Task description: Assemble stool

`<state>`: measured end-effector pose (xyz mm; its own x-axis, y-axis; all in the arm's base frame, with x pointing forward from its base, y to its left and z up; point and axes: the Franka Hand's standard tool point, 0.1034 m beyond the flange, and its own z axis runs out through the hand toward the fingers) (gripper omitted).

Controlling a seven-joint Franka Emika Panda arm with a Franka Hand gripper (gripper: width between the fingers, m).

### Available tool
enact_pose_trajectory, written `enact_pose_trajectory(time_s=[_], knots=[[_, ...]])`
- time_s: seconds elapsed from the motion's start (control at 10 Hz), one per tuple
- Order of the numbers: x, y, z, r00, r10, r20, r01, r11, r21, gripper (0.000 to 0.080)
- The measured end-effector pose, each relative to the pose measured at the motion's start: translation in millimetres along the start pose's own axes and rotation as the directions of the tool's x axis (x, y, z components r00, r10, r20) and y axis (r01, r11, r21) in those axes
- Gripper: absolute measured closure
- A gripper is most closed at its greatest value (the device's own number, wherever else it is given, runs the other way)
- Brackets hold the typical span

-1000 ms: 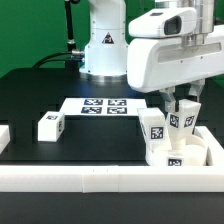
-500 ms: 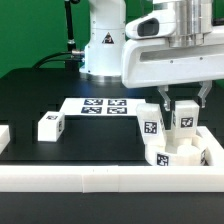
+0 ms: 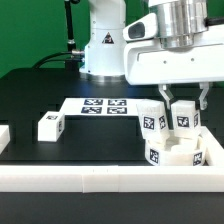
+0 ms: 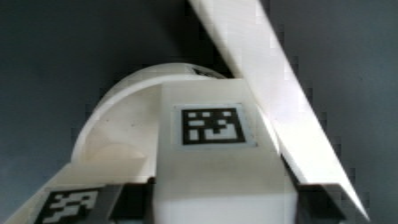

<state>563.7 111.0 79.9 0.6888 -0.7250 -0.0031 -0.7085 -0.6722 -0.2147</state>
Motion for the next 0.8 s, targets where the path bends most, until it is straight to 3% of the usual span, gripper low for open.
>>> enact_pose_trajectory(time_s=[0.3,0.6,0.7,0.8], knots=[[-1.3,0.1,0.3,0.937,0.347,0.025,-0.348,0.938,0.015,0.0461],[-3.9,-1.1,1.4,0.741,0.67,0.047,-0.671,0.741,0.016,0.0461],[-6.3,-1.9,1.3,0.679,0.732,0.056,-0.732,0.681,-0.017,0.0461],[-6.0,-1.8,1.3,0.606,0.793,0.065,-0.793,0.609,-0.024,0.0461]])
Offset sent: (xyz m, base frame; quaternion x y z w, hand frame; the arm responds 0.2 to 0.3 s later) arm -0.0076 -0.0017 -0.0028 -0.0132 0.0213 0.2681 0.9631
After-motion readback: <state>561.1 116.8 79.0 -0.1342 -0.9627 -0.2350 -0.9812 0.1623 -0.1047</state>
